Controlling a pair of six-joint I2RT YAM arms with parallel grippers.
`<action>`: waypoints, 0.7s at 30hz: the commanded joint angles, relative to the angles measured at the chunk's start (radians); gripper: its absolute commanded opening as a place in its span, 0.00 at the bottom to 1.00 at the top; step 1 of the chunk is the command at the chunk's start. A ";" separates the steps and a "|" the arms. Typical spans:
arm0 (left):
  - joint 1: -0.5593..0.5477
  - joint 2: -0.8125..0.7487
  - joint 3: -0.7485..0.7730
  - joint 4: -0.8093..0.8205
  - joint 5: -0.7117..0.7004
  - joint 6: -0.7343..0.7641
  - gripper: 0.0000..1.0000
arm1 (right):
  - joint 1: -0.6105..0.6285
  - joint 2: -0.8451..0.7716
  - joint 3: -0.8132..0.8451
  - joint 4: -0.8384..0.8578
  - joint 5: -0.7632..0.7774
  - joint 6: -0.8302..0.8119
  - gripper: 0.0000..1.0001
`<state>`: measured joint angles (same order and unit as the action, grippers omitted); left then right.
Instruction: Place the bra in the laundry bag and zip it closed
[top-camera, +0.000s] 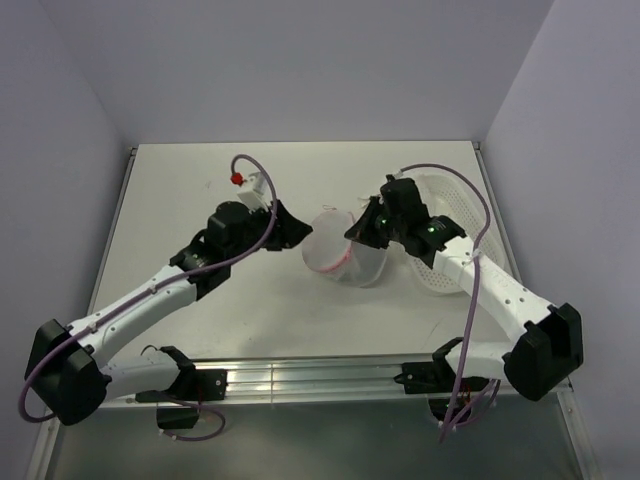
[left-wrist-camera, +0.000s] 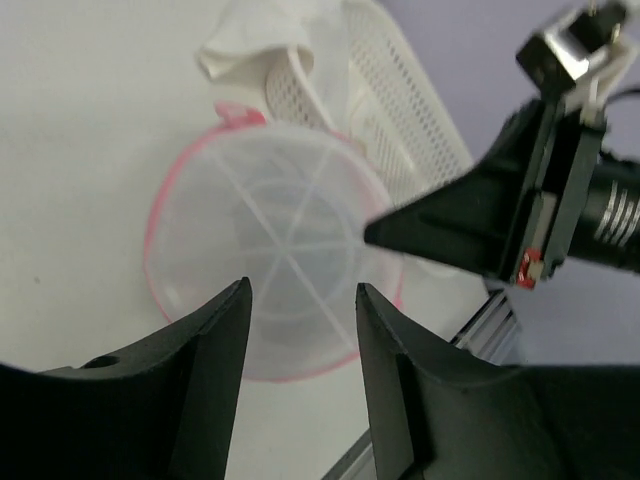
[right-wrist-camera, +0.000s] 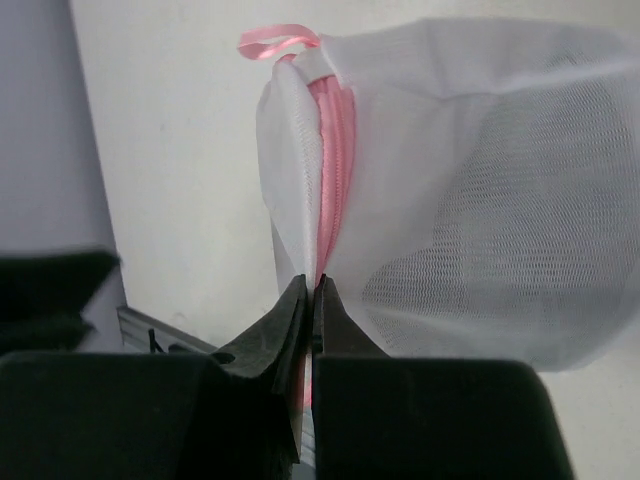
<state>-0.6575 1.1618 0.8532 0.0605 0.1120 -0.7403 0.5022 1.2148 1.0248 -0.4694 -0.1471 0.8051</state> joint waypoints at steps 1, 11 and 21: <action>-0.122 -0.027 -0.017 -0.110 -0.175 0.050 0.51 | 0.048 0.055 0.067 -0.051 0.145 0.140 0.00; -0.324 -0.019 -0.052 -0.021 -0.158 0.047 0.42 | 0.114 0.204 0.270 -0.221 0.294 0.204 0.00; -0.332 0.108 -0.029 0.097 -0.089 0.102 0.49 | 0.118 0.206 0.264 -0.209 0.279 0.190 0.00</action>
<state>-0.9859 1.2335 0.8017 0.0784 -0.0246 -0.6895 0.6113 1.4162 1.2499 -0.6746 0.1020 0.9920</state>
